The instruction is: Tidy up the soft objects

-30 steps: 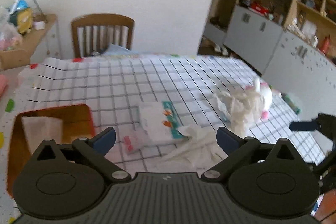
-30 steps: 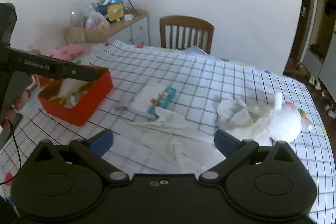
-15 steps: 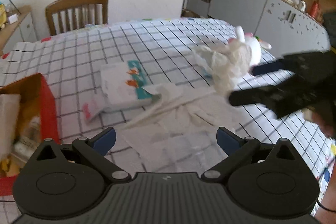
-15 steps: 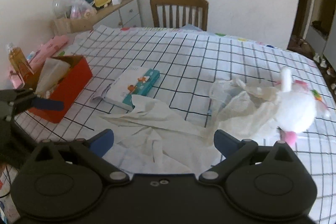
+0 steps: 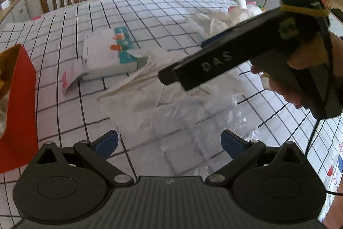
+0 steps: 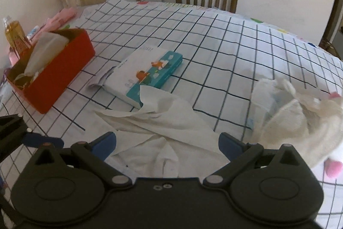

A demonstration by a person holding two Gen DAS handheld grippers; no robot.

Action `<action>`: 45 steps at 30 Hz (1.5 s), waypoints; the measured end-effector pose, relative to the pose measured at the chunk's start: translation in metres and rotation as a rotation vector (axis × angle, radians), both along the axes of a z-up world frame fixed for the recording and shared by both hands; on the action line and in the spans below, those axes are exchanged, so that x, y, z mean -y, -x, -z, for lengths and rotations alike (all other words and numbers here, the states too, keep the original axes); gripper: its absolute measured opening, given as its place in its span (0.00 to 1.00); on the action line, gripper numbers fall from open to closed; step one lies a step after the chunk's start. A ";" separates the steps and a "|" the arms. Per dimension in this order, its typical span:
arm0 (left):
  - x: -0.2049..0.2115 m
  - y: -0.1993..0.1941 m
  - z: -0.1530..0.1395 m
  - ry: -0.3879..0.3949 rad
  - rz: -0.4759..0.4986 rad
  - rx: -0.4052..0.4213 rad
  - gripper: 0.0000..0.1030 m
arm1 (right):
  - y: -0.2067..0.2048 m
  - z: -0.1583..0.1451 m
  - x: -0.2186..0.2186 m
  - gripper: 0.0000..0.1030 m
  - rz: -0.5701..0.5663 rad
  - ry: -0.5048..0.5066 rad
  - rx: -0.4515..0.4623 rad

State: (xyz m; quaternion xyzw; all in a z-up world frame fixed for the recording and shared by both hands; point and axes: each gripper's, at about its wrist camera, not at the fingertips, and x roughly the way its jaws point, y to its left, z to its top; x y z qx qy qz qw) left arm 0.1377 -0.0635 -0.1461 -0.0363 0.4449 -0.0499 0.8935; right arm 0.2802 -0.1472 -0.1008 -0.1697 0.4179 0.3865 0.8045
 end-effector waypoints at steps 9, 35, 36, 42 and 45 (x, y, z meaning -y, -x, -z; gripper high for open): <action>0.012 0.000 0.015 -0.075 0.016 -0.026 0.99 | -0.006 0.021 -0.019 0.99 -0.038 0.069 0.025; -0.001 0.002 0.006 -0.078 0.009 0.008 0.15 | 0.013 0.015 -0.022 0.04 0.007 0.091 0.077; -0.003 0.003 0.004 -0.071 0.008 0.012 0.14 | 0.012 0.013 -0.019 0.02 0.019 0.078 0.068; -0.018 0.010 -0.008 -0.028 -0.030 0.038 0.13 | 0.019 -0.008 -0.002 0.02 0.087 -0.024 0.079; -0.027 0.015 -0.016 -0.015 -0.056 0.056 0.13 | 0.026 -0.026 0.005 0.01 0.100 -0.074 0.099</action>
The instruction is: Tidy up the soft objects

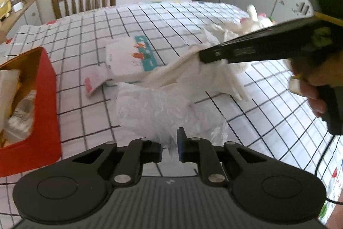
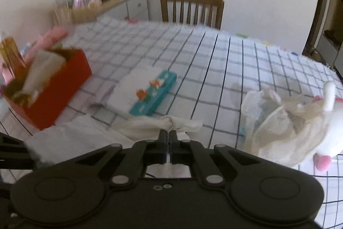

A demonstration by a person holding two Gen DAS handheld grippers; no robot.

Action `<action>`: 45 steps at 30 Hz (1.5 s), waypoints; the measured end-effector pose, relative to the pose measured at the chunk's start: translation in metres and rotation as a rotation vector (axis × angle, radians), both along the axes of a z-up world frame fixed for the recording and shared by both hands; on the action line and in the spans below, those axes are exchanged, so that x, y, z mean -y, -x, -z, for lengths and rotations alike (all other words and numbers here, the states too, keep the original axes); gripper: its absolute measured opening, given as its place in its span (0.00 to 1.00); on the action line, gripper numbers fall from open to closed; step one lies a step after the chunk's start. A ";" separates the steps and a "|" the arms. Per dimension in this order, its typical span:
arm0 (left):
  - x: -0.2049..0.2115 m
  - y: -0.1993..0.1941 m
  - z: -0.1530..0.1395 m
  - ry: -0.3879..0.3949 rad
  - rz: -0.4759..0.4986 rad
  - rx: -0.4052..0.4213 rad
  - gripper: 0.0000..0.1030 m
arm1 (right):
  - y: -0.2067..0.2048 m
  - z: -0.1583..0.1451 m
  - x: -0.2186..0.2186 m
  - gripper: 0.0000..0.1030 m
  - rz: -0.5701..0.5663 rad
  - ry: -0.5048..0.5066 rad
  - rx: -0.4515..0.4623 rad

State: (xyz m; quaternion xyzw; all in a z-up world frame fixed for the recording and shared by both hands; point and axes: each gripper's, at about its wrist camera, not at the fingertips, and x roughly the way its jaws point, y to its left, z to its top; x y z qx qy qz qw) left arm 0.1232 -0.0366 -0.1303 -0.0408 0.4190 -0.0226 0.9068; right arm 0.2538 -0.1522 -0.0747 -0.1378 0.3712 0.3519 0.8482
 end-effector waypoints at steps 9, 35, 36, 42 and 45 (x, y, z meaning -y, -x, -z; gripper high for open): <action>-0.026 0.011 -0.023 0.027 -0.051 0.057 0.13 | 0.025 -0.051 0.017 0.01 0.015 -0.113 0.054; -0.022 -0.001 -0.014 0.067 0.069 0.011 0.83 | 0.069 -0.036 0.089 0.02 0.127 -0.059 -0.045; -0.021 -0.005 -0.012 0.064 0.076 0.008 0.84 | 0.069 -0.035 0.092 0.02 0.128 -0.060 -0.050; -0.018 -0.032 0.006 0.026 0.111 -0.009 0.84 | 0.069 -0.031 0.099 0.02 0.126 -0.053 -0.066; -0.020 -0.042 0.013 0.009 0.113 -0.027 0.84 | 0.068 -0.026 0.100 0.02 0.123 -0.043 -0.078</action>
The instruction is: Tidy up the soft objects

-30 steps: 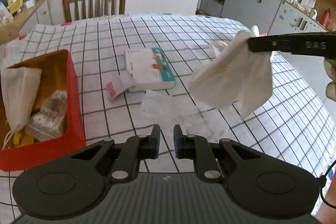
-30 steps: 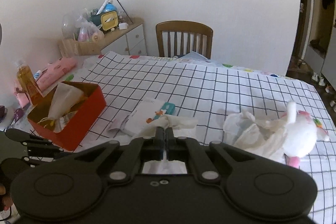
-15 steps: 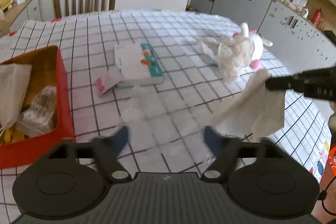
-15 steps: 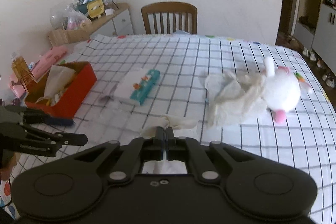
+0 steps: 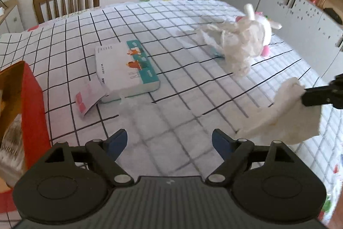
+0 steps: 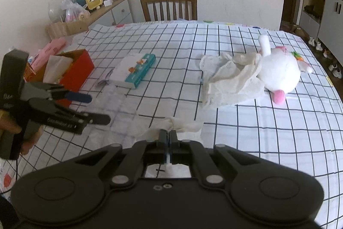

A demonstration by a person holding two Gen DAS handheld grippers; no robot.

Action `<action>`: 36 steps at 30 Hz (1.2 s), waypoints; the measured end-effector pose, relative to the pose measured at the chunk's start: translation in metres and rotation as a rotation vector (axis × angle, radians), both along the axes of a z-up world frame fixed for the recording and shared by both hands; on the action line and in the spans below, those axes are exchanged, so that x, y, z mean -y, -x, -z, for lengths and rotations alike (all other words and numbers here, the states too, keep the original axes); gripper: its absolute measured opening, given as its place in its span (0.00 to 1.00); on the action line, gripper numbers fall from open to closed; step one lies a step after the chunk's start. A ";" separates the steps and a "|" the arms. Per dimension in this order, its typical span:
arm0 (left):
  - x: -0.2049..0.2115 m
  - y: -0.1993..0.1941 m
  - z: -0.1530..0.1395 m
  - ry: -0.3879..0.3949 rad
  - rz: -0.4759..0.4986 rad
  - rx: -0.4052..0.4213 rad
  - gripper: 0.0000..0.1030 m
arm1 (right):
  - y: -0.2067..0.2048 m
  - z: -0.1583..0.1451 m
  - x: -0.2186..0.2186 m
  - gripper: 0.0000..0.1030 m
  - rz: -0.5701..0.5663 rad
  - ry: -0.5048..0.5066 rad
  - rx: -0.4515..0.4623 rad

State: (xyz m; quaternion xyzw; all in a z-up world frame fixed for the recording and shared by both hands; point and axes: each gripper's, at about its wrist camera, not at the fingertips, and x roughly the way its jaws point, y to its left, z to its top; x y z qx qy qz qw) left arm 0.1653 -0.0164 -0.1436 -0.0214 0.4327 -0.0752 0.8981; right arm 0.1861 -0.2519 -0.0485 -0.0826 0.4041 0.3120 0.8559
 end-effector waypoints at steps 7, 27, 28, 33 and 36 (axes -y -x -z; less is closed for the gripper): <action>-0.005 -0.013 0.018 -0.029 0.006 -0.041 0.84 | -0.003 0.013 0.000 0.02 -0.009 0.008 -0.033; 0.039 -0.002 0.017 -0.129 0.128 0.006 0.28 | -0.008 0.047 -0.003 0.59 -0.019 0.023 -0.126; 0.040 -0.001 0.017 -0.127 0.127 0.007 0.26 | -0.009 0.048 -0.003 0.64 -0.017 0.021 -0.126; 0.041 0.003 0.016 -0.129 0.104 0.006 0.17 | -0.010 0.060 -0.012 0.65 -0.028 0.050 -0.142; 0.038 0.004 0.016 -0.110 0.079 0.000 0.14 | -0.005 0.062 -0.020 0.50 -0.051 0.103 -0.091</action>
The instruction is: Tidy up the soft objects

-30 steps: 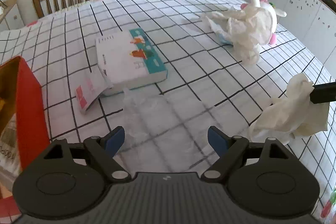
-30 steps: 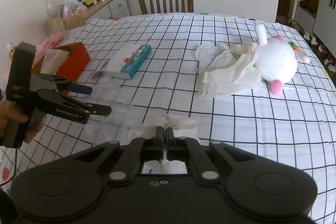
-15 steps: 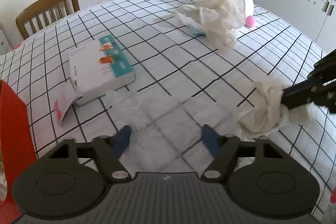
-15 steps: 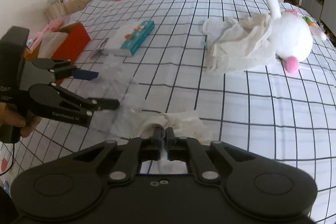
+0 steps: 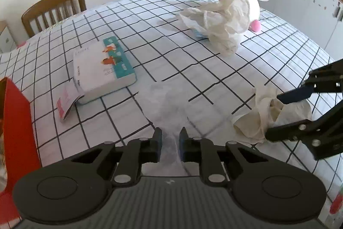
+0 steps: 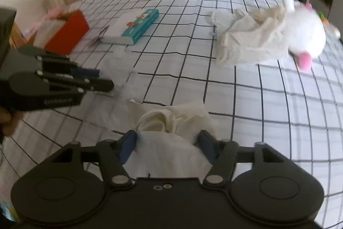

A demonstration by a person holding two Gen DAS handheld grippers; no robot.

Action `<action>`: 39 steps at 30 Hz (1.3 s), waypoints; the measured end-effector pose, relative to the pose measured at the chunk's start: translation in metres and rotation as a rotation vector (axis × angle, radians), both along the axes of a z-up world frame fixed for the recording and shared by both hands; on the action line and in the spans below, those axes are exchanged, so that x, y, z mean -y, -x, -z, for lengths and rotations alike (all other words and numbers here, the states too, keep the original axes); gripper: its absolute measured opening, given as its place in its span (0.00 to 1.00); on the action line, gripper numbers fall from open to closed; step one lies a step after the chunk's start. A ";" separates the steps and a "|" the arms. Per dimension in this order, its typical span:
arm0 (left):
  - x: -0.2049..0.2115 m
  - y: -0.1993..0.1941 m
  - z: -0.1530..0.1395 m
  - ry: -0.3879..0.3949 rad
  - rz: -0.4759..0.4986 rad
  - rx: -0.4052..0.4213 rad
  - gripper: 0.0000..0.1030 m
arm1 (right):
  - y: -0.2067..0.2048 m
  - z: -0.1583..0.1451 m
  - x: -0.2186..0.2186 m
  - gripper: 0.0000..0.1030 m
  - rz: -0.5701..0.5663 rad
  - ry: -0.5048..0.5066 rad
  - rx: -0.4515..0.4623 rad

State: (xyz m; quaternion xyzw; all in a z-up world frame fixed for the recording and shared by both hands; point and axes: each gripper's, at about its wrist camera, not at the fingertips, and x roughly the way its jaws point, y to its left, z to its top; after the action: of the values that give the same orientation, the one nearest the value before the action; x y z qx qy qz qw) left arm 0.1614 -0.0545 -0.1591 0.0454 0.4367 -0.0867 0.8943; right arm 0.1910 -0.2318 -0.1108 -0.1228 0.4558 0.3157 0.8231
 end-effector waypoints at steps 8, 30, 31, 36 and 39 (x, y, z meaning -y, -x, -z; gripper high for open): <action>-0.017 0.008 -0.019 0.058 -0.090 0.013 0.13 | 0.005 -0.019 -0.004 0.08 -0.013 -0.029 0.058; -0.112 0.060 -0.118 0.085 -0.346 0.188 0.13 | 0.011 -0.119 -0.097 0.08 -0.190 -0.252 0.128; -0.118 0.063 -0.122 0.078 -0.359 0.197 0.13 | 0.011 -0.120 -0.105 0.08 -0.201 -0.254 0.131; -0.145 0.071 -0.135 0.043 -0.411 0.227 0.13 | 0.016 -0.130 -0.142 0.08 -0.261 -0.264 0.138; -0.159 0.077 -0.140 0.023 -0.440 0.239 0.13 | 0.017 -0.132 -0.165 0.08 -0.292 -0.263 0.139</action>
State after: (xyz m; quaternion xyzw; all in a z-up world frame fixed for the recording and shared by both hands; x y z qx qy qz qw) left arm 0.0840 0.1041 -0.0188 -0.0512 0.3260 0.1112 0.9374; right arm 0.1738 -0.0667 0.0211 -0.1004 0.3301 0.4793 0.8070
